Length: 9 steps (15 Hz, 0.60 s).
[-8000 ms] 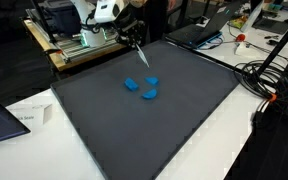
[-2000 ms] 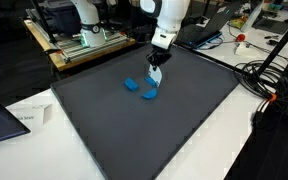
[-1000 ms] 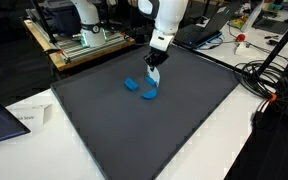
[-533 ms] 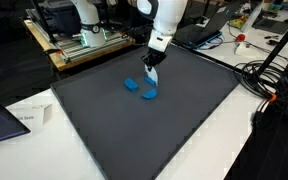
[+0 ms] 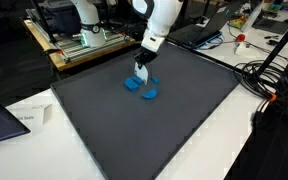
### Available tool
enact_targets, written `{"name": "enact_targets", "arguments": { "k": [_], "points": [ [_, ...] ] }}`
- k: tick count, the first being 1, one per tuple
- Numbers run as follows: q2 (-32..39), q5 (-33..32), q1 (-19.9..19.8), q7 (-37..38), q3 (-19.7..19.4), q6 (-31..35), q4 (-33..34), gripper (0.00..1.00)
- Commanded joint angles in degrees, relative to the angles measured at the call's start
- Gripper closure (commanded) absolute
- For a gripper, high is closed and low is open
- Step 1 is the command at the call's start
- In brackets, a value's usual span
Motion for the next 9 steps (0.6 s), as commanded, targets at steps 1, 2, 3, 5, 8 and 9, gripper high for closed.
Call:
{"name": "enact_targets", "arguments": {
  "k": [1,2,3,5,8,9],
  "points": [
    [-4.09,-1.38,-0.09,-2.13,-0.33,0.44,-4.51,0.99],
    [-5.00,-1.06,-0.35,-3.25,-0.05,0.87,-5.25,0.99],
    [-6.25,-0.40,-0.74,-4.72,0.29,1.38,-6.05,0.99],
    [-8.97,0.45,-1.34,-6.96,0.57,3.21,-7.63,0.99],
    [-12.97,1.92,-1.94,-6.80,0.30,4.90,-8.79,0.99],
    [-13.70,1.40,-1.80,-5.64,0.09,3.55,-8.13,0.99]
  ]
}}
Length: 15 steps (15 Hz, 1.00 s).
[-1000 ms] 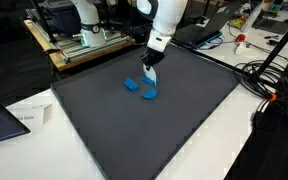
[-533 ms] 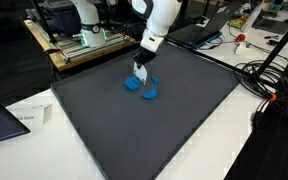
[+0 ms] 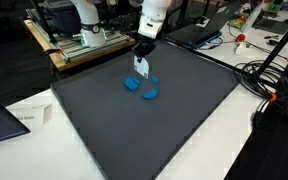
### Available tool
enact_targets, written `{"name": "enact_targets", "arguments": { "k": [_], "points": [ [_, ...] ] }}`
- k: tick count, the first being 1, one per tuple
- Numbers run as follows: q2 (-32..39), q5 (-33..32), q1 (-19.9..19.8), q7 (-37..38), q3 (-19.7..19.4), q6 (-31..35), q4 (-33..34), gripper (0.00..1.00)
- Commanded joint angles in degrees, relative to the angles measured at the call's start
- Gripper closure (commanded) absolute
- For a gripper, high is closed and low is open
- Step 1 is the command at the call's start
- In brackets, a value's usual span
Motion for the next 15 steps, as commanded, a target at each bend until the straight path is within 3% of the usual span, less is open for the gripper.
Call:
{"name": "enact_targets", "arguments": {
  "k": [1,7,15],
  "points": [
    [-5.37,0.00,-0.63,1.40,-0.10,-1.83,-1.29,0.99],
    [-5.32,-5.48,1.22,10.32,0.80,-14.82,6.26,0.99],
    [2.60,-13.51,6.57,28.43,2.94,-29.84,21.52,0.99]
  ]
}}
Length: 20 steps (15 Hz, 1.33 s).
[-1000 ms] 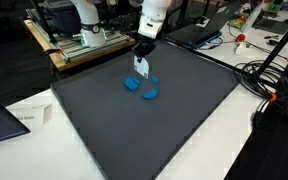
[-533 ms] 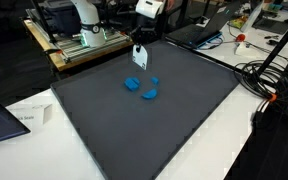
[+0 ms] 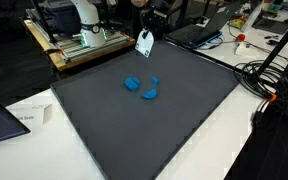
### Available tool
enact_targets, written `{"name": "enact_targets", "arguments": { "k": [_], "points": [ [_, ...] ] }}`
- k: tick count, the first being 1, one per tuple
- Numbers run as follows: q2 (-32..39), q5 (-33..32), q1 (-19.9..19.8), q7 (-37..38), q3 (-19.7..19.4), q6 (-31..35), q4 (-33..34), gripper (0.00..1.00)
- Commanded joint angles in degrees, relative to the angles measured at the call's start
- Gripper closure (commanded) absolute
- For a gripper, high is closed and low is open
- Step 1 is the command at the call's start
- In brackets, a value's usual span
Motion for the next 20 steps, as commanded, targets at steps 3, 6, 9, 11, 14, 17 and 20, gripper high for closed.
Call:
{"name": "enact_targets", "arguments": {
  "k": [3,6,9,11,14,17,20],
  "points": [
    [10.69,-5.40,3.64,13.86,-0.15,-8.24,12.39,0.99],
    [16.55,-6.12,5.27,18.52,-0.70,-13.05,18.32,0.99],
    [22.06,-5.96,6.56,22.03,-1.38,-17.80,24.32,0.99],
    [25.58,-6.23,7.46,24.46,-2.00,-20.10,28.25,0.99],
    [30.51,-6.32,8.53,26.79,-2.87,-23.04,33.75,0.99],
    [35.13,-6.10,9.35,28.14,-3.62,-25.91,38.47,0.99],
    [38.95,-5.84,9.87,29.30,-4.38,-28.48,42.41,0.99]
  ]
}}
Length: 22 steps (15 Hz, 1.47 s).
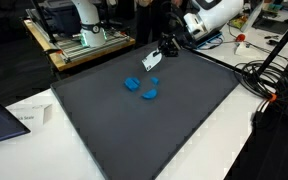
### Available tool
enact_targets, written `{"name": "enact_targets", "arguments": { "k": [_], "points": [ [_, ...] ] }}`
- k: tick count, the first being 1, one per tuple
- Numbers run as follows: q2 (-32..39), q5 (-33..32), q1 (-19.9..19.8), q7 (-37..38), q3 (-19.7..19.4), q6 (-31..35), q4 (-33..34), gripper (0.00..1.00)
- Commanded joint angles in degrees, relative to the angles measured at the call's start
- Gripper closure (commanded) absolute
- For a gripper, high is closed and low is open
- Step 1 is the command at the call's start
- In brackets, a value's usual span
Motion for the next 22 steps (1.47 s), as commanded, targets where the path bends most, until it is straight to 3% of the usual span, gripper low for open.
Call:
{"name": "enact_targets", "arguments": {
  "k": [1,11,22],
  "points": [
    [5.88,-0.52,1.32,1.56,-1.58,-4.90,7.58,0.99],
    [11.99,-1.26,2.14,3.28,-3.65,-7.95,13.44,0.99],
    [4.63,-0.84,1.84,-1.42,-2.10,3.65,7.09,0.99]
  ]
}}
